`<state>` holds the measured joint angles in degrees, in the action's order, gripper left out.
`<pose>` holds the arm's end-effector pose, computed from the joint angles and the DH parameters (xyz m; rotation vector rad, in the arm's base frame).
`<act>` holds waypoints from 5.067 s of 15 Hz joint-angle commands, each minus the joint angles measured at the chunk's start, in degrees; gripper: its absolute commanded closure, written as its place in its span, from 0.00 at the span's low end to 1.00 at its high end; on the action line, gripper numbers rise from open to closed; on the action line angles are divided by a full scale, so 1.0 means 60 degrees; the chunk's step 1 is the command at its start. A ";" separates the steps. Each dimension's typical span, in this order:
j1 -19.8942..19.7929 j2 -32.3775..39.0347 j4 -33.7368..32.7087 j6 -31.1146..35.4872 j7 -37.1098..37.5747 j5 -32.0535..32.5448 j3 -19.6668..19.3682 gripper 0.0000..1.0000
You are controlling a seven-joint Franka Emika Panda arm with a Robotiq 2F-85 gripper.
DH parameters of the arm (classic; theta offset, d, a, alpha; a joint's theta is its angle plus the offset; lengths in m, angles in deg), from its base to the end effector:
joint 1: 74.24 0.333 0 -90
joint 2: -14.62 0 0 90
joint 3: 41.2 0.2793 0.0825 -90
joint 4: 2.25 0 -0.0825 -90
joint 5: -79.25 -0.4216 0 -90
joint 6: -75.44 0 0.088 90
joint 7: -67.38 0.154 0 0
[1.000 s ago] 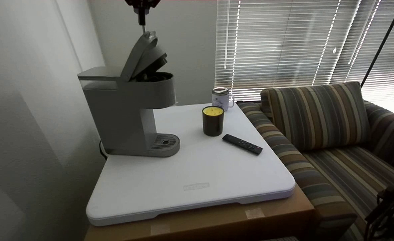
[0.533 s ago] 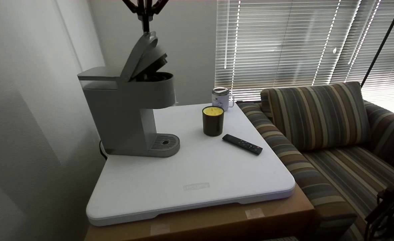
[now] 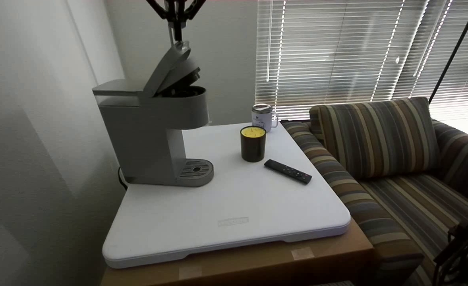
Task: Close the coffee machine chamber
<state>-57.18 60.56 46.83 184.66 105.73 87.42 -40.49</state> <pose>0.7760 0.2276 0.3866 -3.0672 0.5168 -0.4384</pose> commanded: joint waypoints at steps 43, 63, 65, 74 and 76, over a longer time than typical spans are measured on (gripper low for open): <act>-0.0248 -0.0506 0.2245 -0.0122 0.1947 -0.0108 -0.0045 1.00; -0.0425 -0.1858 0.5401 0.2493 0.3097 -0.0592 -0.0022 1.00; -0.0476 -0.2081 0.5467 0.2445 0.2865 -0.0639 0.0047 1.00; -0.0627 -0.3067 0.5112 0.1097 0.1039 -0.0678 0.0162 1.00; -0.0657 -0.3243 0.5013 0.0833 0.0721 -0.0676 0.0155 1.00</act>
<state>-59.68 43.59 76.10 192.23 114.25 85.32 -40.48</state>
